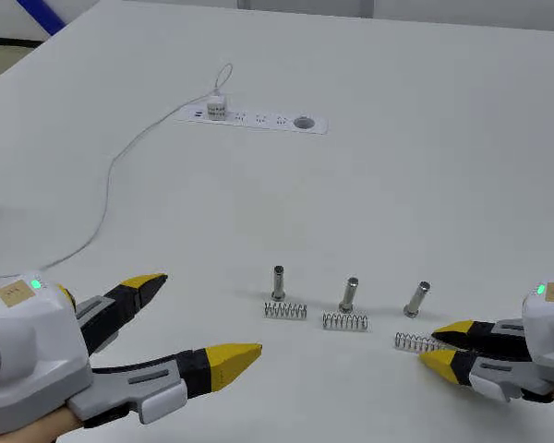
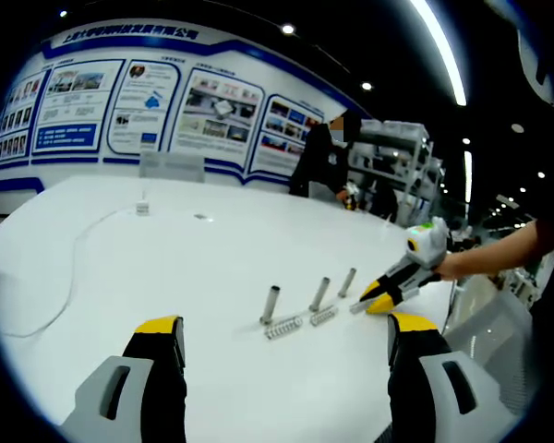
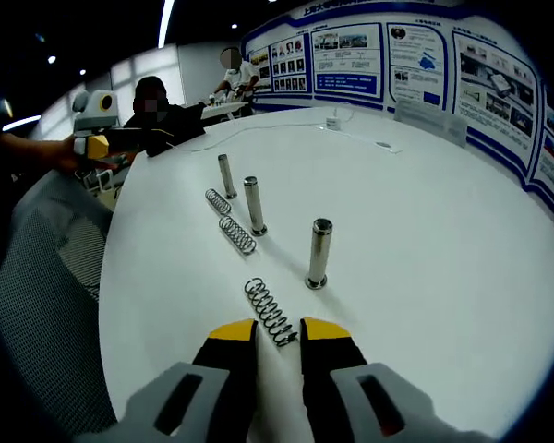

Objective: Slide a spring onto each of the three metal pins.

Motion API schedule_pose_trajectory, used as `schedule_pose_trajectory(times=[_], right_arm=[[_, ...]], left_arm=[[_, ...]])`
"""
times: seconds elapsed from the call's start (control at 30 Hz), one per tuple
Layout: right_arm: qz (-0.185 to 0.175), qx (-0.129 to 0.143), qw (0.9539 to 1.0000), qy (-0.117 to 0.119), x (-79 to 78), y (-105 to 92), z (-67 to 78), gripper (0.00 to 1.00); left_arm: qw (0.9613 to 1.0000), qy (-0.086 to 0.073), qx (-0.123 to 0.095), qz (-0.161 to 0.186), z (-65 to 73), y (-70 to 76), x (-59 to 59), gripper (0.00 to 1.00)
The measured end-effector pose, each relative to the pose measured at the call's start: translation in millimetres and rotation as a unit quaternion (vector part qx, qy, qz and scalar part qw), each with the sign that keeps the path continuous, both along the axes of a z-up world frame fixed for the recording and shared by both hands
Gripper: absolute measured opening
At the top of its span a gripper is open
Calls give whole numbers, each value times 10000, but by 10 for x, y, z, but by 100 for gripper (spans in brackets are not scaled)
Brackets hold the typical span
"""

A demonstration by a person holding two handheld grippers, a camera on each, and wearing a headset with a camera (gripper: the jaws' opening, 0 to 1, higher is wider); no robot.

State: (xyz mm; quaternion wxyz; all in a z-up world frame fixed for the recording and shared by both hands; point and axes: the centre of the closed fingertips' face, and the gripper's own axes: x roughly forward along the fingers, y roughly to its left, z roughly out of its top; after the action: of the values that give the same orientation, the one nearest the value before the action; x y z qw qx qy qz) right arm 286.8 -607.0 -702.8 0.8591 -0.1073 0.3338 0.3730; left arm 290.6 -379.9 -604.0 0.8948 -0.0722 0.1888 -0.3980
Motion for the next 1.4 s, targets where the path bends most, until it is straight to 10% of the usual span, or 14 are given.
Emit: schedule_pose_trajectory(times=[0.6, 1.4], right_arm=[[-26, -70, 9999, -109, -63, 40, 1, 11], [230, 268, 9962, -800, -266, 536, 562, 11]], left_arm=[[9998, 15, 67, -185, -30, -48, -48, 90], [9972, -49, -134, -738, 45, -253, -193, 82]])
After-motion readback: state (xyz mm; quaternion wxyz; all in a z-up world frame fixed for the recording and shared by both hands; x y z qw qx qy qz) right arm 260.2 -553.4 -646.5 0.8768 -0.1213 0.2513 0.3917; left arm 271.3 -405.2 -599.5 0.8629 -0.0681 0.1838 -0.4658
